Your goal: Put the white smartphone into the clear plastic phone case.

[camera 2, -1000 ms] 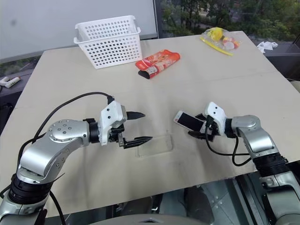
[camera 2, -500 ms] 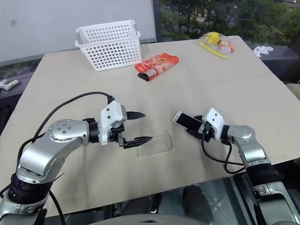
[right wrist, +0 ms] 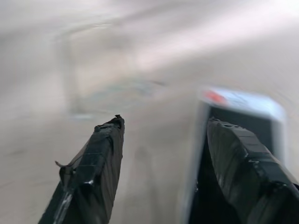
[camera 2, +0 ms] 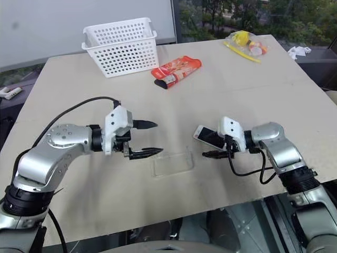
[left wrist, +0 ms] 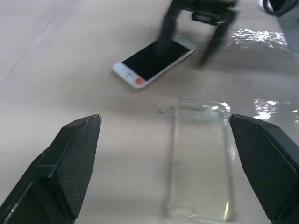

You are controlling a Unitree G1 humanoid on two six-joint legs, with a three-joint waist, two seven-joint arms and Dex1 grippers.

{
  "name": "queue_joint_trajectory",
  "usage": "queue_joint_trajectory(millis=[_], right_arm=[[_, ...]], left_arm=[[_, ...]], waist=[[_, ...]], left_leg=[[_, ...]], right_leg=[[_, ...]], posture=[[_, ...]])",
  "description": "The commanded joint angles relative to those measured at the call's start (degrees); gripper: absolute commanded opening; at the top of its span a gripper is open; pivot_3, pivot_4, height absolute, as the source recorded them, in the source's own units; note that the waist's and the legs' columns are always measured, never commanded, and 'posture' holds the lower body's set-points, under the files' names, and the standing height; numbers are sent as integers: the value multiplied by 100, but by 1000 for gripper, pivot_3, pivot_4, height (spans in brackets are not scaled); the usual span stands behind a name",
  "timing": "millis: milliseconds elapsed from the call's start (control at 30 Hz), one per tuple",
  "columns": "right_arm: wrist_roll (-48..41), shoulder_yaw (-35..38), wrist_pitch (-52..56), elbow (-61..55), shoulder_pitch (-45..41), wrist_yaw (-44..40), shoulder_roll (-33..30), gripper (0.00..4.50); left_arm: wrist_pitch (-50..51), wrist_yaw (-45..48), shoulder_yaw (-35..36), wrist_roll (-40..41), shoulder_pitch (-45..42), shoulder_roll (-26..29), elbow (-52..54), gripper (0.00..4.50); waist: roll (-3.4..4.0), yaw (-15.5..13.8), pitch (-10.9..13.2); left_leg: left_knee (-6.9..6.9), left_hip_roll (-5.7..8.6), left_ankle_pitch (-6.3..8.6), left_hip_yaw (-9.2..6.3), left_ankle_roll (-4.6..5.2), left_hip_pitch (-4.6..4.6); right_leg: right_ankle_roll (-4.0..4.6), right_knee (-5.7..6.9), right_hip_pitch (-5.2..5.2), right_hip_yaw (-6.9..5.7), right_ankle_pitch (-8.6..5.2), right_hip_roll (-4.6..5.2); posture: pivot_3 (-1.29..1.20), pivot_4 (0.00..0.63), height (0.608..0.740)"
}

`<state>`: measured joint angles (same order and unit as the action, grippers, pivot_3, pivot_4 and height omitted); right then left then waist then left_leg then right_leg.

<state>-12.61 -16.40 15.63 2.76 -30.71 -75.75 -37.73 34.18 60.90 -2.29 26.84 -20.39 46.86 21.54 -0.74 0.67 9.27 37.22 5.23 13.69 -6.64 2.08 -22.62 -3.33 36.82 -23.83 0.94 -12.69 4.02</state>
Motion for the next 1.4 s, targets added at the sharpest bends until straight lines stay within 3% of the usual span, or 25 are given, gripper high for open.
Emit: queue_joint_trajectory(millis=[33, 200, 233, 267, 433, 633, 1000, 1167, 1400], right_arm=[[65, -227, -129, -345, -272, -308, 9, 2968], [337, -98, 117, 53, -521, 372, 248, 2968], [422, -11, 27, 183, -511, 569, 264, 2968], [432, 111, 46, 227, -450, 761, 271, 2968], [206, 553, 468, -318, 280, 1185, 122, 4419], [352, 769, 557, -125, 1085, 1865, 210, 4419], [682, 606, 306, 909, 1083, 2185, 371, 4419], [683, 491, 249, 934, 1139, 2095, 356, 2997], [633, 538, -55, 882, 1044, 2006, 344, 2996]], left_arm=[[-258, 341, -170, 19, -163, 15, -25, 3047], [-361, 329, -312, -87, -299, -84, -126, 381], [-360, 321, -303, -88, -291, -84, -109, 41], [-351, 308, -278, -81, -263, -73, -69, 41], [-272, 235, -114, -2, -44, 21, 118, 0], [-197, 187, -118, 54, 26, 8, 242, 0], [-90, 221, -81, 128, 17, 126, 334, 0], [-36, 192, -40, 164, 78, 149, 404, 0], [-51, 115, -59, 109, 89, 147, 383, 0]], waist=[[0, -2, 1], [1, -6, 4], [1, -6, 4], [1, -12, 4], [3, -45, 7], [7, -23, 8], [-5, 7, -1], [-9, -2, -4], [-11, -5, -5]], left_leg=[[0, 0, 0, -1, 0, -5], [-3, 0, 0, -7, -1, -22], [-3, 1, 0, -7, -1, -22], [-3, 1, 0, -7, -1, -22], [-5, 4, 0, -11, -1, -23], [-5, 4, 1, -7, 0, -20], [5, 3, 13, 3, 25, 34], [3, 1, 15, 2, 26, 74], [3, 1, 14, -2, 26, 77]], right_leg=[[0, -4, -1, 2, 0, 1], [0, -4, -18, 2, 0, 1], [0, -3, -19, 3, 0, 1], [0, -3, -19, 4, 0, 2], [1, -2, -18, 1, 0, 4], [1, -1, -18, 7, 0, 3], [2, 4, 24, 6, 2, -2], [2, 2, 67, 9, 0, -1], [2, 1, 71, 9, 0, -1]], posture=[[0, 150, 740], [0, 150, 740], [0, 150, 740], [0, 150, 740], [0, 150, 740], [0, 150, 740], [0, 150, 740], [0, 150, 740], [0, 150, 740]])
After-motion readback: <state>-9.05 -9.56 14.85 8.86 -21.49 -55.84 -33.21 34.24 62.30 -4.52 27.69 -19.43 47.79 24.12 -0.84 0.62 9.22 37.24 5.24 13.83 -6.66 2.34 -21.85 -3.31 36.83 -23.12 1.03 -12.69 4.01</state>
